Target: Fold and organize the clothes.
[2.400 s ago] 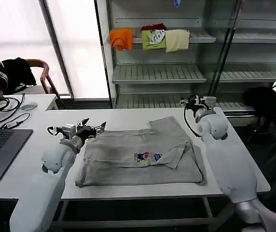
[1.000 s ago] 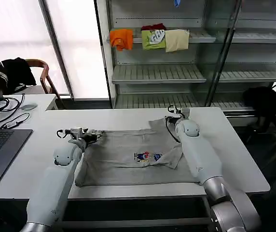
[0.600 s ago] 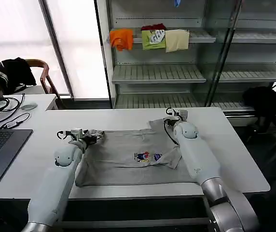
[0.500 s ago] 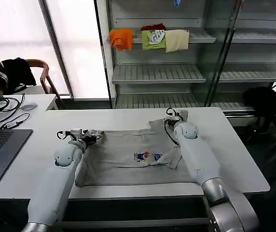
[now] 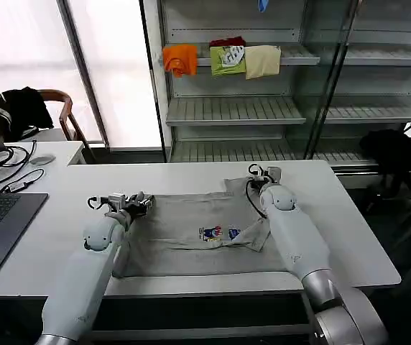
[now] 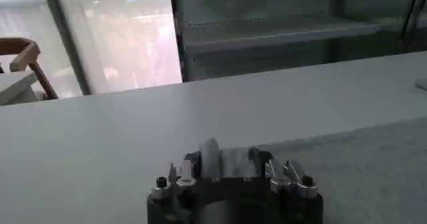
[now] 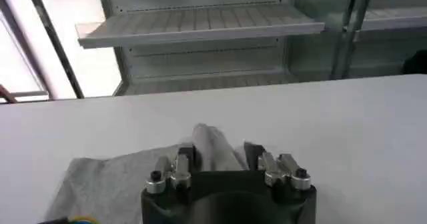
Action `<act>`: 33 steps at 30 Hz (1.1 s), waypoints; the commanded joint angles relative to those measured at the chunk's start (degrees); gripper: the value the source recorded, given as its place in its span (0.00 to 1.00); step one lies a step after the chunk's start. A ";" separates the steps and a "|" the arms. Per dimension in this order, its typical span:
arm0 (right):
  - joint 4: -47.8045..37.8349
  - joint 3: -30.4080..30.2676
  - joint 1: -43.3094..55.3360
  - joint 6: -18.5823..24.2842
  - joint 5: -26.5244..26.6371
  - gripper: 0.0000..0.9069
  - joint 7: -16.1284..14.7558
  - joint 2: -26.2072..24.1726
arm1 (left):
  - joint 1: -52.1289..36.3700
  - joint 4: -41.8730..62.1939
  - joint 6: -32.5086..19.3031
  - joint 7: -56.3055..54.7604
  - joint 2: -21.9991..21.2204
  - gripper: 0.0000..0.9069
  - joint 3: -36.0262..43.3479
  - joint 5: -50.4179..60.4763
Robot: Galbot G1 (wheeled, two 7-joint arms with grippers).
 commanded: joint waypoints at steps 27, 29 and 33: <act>23.88 1.88 -7.43 -1.80 2.24 0.00 0.28 -2.80 | 2.68 -10.22 -4.48 -0.93 -0.52 0.02 -1.26 -2.75; 25.74 2.10 -7.97 -1.87 2.14 0.00 0.49 -2.86 | 3.20 -10.97 -4.46 -0.88 -0.40 0.02 -1.39 -2.71; 28.78 2.07 -8.83 -2.07 2.10 0.00 0.88 -3.48 | 4.30 -12.17 -4.40 -0.89 -0.01 0.02 -1.55 -2.70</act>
